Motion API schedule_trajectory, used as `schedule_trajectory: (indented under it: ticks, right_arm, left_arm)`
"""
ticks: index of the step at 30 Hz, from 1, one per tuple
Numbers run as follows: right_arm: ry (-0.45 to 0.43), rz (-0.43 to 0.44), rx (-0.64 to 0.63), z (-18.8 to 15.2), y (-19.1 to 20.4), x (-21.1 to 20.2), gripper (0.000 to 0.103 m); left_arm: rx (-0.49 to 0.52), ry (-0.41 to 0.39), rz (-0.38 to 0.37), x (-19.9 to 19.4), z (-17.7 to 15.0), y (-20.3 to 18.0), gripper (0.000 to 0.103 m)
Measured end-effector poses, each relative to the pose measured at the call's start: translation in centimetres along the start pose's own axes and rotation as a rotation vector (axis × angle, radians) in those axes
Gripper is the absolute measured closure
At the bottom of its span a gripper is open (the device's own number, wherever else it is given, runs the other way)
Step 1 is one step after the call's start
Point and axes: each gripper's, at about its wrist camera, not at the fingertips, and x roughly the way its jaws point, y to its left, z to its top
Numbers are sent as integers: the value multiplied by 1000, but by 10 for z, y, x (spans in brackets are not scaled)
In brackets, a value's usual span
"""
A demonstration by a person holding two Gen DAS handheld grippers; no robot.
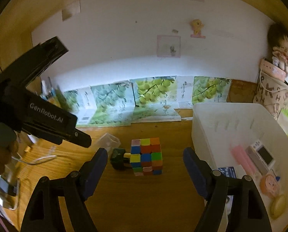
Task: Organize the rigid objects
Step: 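Withdraw both tools toward the Rubik's cube and green box, then grasp the green gold-capped box with the left tool while the right tool grasps the Rubik's cube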
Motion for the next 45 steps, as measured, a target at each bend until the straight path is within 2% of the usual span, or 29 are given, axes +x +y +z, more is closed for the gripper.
schedule_trajectory:
  ticks: [6,11,14,17,21,26,37,40,42,45]
  right_arm:
    - [44,-37,-39,-9,1,34,22]
    - [91,-38,-55,-15,0,59,22]
    - [110,-48,-60,-17,1,67,23]
    - [120,-36,-62,-17,2,71,29]
    - [148,-15,-75,-17,4,76,47]
    - [166,-7,-94,-16,6,76,47]
    - [194,-53,-93,-16,-1,73,47]
    - [199,-53,-91,-16,-3,72,47]
    - [205,-52,-91,-16,-5,72,47]
    - [212,-53,-91,-16,-7,71,47]
  left_arm:
    - [-68,95,-39,31,15,-1,25]
    - [-89,160,-28,53,24,-4,25]
    - [-96,174,-28,59,28,-6,25]
    - [-97,191,-18,64,30,-8,25]
    - [-104,213,-9,70,31,-10,25]
    - [-109,223,2,75,34,-10,25]
    - [-135,243,-10,99,44,-34,25]
    - [-139,256,-5,106,45,-40,26]
    - [-151,271,-17,110,46,-42,39]
    - [-199,315,-51,120,46,-39,46]
